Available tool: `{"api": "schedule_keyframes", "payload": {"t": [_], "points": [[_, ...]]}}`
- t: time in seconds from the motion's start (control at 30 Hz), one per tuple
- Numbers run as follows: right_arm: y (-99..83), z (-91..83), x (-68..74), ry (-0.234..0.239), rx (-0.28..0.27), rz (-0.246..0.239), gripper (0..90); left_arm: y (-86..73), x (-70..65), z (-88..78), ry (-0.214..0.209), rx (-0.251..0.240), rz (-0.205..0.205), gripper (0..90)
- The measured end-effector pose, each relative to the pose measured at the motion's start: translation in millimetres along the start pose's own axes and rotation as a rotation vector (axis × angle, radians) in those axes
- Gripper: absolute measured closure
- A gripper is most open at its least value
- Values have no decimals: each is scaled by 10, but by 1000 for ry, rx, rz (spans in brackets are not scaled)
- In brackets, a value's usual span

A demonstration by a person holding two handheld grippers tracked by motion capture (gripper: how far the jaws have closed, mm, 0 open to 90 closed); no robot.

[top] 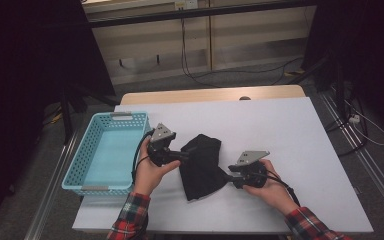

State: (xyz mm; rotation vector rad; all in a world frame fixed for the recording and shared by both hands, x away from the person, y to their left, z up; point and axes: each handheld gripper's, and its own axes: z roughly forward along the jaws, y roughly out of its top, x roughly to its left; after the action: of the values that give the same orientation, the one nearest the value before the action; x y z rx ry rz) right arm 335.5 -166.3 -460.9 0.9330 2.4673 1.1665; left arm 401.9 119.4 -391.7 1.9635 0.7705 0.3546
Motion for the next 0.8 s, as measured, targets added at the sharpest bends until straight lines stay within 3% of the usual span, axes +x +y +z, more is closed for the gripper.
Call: {"api": "schedule_keyframes", "payload": {"t": [0.13, 0.17, 0.2, 0.3, 0.43, 0.5, 0.63, 0.8], "points": [[-1, 0, 18, 40, 0, -4, 837, -3, -10, -16, 3, -2, 4, 80], [-1, 0, 18, 40, 0, -4, 837, -3, -10, -16, 3, -2, 4, 80], [2, 2, 26, 59, -1, -3, 898, -7, -11, -35, 8, -3, 6, 80], [21, -29, 12, 27, -27, -12, 900, -16, -22, -72, 10, -3, 10, 80], [87, -293, -154, 13, -171, 84, 900, -45, -53, -109, 1, -10, 10, 90], [100, -439, -244, -8, -215, 106, 900, -70, -86, -85, -19, -9, 3, 91], [75, -621, -374, -58, -255, 131, 900, -112, -168, -21, -42, 11, 15, 98], [-21, -738, -511, -110, -259, 164, 900, -159, -281, 36, -82, 32, 45, 122]]}}
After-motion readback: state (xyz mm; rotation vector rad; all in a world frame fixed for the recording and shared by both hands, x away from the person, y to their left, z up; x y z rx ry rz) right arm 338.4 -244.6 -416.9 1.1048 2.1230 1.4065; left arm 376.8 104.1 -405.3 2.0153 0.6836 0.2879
